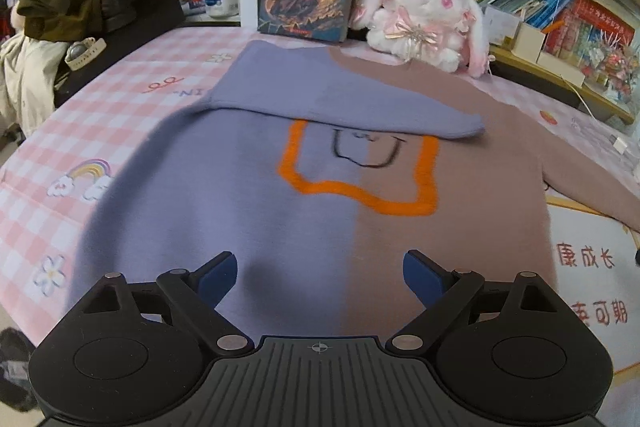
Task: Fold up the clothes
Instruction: 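Move the right tool to the mauve sleeve cuff and grasp it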
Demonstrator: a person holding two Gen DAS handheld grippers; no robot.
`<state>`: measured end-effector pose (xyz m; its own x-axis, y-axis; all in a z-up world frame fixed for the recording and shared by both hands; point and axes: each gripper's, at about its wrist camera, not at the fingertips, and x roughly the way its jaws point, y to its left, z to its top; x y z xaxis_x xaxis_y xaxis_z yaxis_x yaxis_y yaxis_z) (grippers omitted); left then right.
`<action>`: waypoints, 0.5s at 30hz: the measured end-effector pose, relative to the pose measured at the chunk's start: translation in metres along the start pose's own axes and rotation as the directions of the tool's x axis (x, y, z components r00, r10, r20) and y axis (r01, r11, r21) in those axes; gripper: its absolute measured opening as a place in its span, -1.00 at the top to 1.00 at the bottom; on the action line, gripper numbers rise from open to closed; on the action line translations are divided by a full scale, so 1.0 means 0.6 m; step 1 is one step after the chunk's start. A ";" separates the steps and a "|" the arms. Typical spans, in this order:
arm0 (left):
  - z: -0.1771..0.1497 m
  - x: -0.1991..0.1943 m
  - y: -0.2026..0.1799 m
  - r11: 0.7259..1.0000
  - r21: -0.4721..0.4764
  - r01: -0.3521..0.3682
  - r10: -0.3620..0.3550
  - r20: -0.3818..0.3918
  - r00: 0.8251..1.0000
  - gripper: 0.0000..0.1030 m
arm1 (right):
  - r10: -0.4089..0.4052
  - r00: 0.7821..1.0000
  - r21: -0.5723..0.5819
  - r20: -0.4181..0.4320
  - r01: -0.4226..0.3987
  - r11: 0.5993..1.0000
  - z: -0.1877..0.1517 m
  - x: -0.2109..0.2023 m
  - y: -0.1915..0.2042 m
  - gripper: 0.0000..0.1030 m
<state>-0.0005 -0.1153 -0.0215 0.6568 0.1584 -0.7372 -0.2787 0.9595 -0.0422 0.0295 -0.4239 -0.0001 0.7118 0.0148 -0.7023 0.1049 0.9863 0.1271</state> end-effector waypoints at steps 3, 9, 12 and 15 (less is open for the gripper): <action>-0.010 -0.003 -0.023 0.999 -0.016 -0.037 0.037 -0.016 0.999 -0.79 | 0.001 1.000 0.016 -0.006 -0.001 1.000 0.028 0.030 -0.045 -0.89; -0.026 -0.015 -0.044 0.992 -0.051 -0.118 0.115 -0.055 0.992 -0.79 | 0.006 1.000 0.037 -0.013 -0.005 0.999 0.063 0.079 -0.105 -0.89; -0.028 -0.018 -0.051 0.987 -0.051 -0.152 0.149 -0.066 0.987 -0.79 | 0.009 0.999 0.071 -0.034 -0.006 0.997 0.073 0.102 -0.126 -0.89; -0.027 -0.019 -0.058 0.983 -0.051 -0.178 0.174 -0.075 0.982 -0.79 | 0.019 0.999 0.102 -0.044 -0.015 0.995 0.085 0.121 -0.142 -0.88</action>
